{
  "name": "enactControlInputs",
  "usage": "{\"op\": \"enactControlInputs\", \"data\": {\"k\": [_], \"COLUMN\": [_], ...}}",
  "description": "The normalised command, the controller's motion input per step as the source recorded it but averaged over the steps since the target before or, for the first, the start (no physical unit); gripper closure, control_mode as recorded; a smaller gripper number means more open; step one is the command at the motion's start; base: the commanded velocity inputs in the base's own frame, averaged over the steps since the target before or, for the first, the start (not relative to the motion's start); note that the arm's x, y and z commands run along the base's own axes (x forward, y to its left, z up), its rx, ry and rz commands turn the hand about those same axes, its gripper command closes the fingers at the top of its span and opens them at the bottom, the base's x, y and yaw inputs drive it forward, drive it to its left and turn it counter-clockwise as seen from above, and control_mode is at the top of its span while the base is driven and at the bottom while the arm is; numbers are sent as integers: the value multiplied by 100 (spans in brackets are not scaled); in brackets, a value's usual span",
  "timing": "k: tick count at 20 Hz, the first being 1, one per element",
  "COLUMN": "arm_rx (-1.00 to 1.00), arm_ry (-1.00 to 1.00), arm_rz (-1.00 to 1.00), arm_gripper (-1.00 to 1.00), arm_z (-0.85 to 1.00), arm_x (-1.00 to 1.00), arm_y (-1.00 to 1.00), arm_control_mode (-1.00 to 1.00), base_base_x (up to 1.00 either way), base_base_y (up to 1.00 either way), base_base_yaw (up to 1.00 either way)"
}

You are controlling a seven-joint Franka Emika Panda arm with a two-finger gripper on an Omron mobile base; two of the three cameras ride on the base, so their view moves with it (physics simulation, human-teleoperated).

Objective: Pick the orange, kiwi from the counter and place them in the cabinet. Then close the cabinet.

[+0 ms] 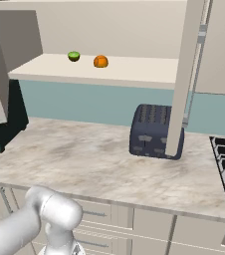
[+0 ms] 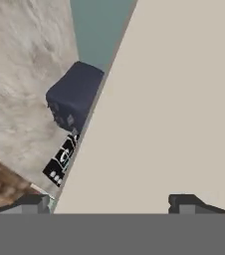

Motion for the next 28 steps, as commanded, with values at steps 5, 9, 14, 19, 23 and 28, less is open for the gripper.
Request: {"op": "enactControlInputs", "data": {"k": [5, 9, 14, 19, 23, 28], "arm_rx": [21, 16, 16, 16, 16, 14], "arm_ry": [0, 2, 5, 11, 9, 3], "arm_rz": [5, 8, 10, 13, 18, 23], "arm_gripper": [-100, -100, -100, -100, -100, -100], "arm_z": [12, -9, -14, -18, -19, -25], "arm_x": [16, 69, 98, 100, 100, 95], "arm_y": [-100, -100, -100, -100, -100, -100], "arm_control_mode": [-100, -100, -100, -100, -100, -100], "base_base_x": [0, 0, 0, 0, 0, 0], "base_base_y": [0, 0, 0, 0, 0, 0], "base_base_yaw": [0, 0, 0, 0, 0, 0]}}
